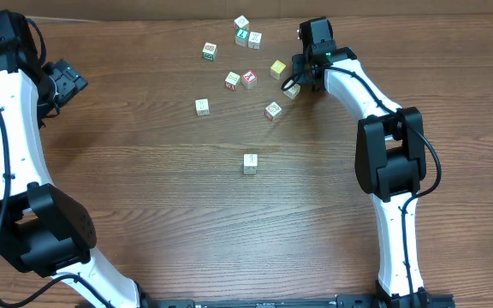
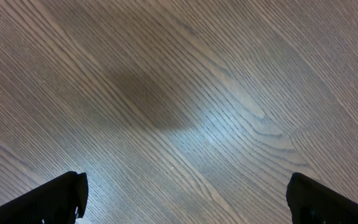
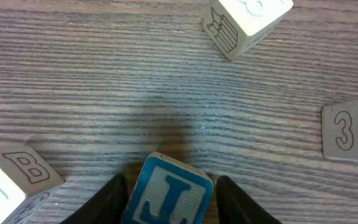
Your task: Form a tower
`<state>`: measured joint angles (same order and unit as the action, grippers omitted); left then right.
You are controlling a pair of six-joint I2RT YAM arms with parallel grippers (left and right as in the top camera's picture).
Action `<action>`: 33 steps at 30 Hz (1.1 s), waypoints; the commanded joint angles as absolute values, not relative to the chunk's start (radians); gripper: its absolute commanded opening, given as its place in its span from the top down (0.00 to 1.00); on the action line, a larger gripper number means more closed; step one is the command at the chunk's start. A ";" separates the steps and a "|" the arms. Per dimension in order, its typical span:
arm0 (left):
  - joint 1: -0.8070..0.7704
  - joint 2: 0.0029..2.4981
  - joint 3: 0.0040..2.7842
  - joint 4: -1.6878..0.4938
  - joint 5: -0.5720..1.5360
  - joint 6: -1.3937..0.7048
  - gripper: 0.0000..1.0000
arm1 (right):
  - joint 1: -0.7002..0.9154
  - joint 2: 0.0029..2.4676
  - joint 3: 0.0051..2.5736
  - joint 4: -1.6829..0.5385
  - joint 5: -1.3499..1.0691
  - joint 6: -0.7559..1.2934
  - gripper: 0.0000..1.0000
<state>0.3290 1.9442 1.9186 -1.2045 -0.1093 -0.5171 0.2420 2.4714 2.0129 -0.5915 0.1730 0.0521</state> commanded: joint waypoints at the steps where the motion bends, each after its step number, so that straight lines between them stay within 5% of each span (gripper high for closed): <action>1: 0.326 1.942 1.919 -1.203 -0.115 -0.512 0.00 | 0.240 2.415 2.016 -0.585 0.183 0.052 0.59; 8: 0.326 1.942 1.919 -1.203 -0.115 -0.512 0.01 | 0.240 2.415 2.016 -0.551 0.183 0.060 0.50; 15: 0.326 1.942 1.919 -1.203 -0.115 -0.512 0.00 | 0.240 2.394 2.016 -0.586 0.184 0.148 0.71; 25: 0.326 1.942 1.919 -1.203 -0.115 -0.512 0.00 | 0.221 2.148 2.016 -0.677 0.182 0.165 0.72; 33: 0.327 1.942 1.919 -1.203 -0.115 -0.512 0.00 | 0.222 1.931 2.016 -0.981 0.109 0.165 0.71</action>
<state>0.3290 1.9442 1.9186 -1.2045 -0.1089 -0.5171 0.2230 1.9926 2.0090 -0.9073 0.1638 0.1581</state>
